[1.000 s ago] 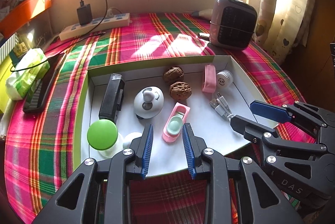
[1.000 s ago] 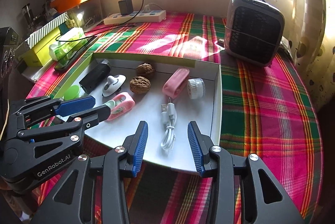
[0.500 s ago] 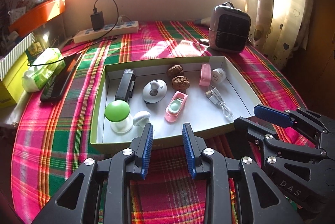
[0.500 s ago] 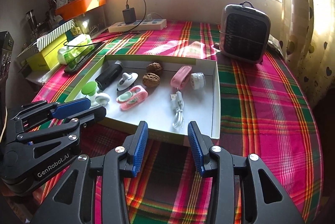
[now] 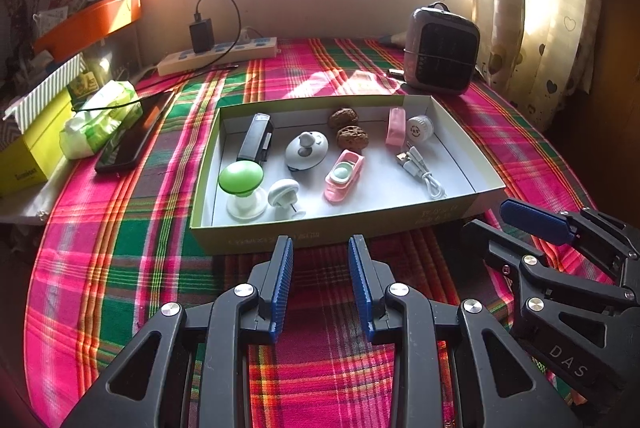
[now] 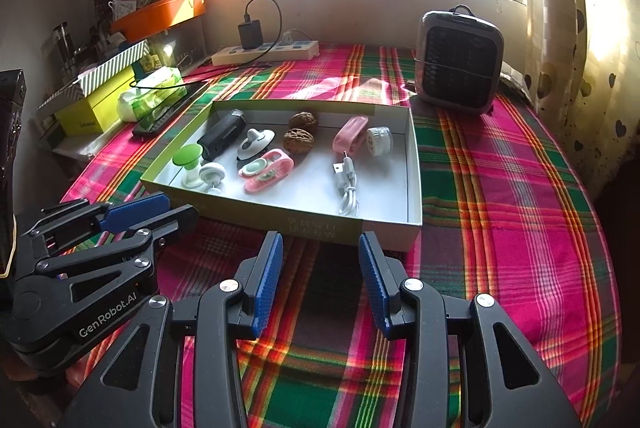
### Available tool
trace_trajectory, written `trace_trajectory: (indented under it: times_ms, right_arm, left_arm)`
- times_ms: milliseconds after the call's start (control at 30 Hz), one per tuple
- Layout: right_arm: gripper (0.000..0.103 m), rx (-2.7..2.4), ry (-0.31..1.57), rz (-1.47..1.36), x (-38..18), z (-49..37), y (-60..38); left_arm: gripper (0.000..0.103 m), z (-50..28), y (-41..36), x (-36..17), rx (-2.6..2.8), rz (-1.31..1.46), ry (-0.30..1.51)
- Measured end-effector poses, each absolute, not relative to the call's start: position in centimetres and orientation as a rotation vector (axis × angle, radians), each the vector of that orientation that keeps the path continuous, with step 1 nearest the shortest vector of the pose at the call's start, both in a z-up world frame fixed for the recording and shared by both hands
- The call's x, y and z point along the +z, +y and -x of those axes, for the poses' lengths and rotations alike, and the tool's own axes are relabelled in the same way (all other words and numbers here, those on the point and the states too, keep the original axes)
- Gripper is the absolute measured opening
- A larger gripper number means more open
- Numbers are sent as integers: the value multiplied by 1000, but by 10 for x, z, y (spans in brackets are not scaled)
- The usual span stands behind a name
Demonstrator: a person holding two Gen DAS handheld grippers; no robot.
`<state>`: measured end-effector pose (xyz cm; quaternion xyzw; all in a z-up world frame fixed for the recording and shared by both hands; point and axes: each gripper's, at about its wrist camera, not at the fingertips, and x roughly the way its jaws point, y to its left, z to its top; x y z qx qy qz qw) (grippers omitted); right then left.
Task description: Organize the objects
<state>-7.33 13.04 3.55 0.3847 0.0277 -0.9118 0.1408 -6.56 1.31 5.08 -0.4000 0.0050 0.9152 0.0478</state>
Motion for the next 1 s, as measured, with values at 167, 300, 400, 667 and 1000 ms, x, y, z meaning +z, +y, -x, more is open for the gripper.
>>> trace_trajectory:
  times_ms: [167, 300, 400, 667, 1000]
  right_arm:
    - [45, -2621, 69, -1141, 27, 64, 129]
    - [47, -2609, 61, -1180, 16, 57, 128]
    - [48, -2608, 61, -1192, 12, 52, 129]
    - [48, -2625, 70, -1223, 3, 42, 133]
    - [51, -2663, 90, -1188, -1, 36, 133]
  left_arm:
    - [27, 55, 12, 41, 2782, 1256, 11]
    - [27, 47, 14, 30, 2773, 1292, 29]
    - [27, 42, 14, 25, 2772, 1308, 19]
    - [28, 34, 18, 17, 2786, 1324, 16]
    - [31, 25, 22, 14, 2846, 1266, 6]
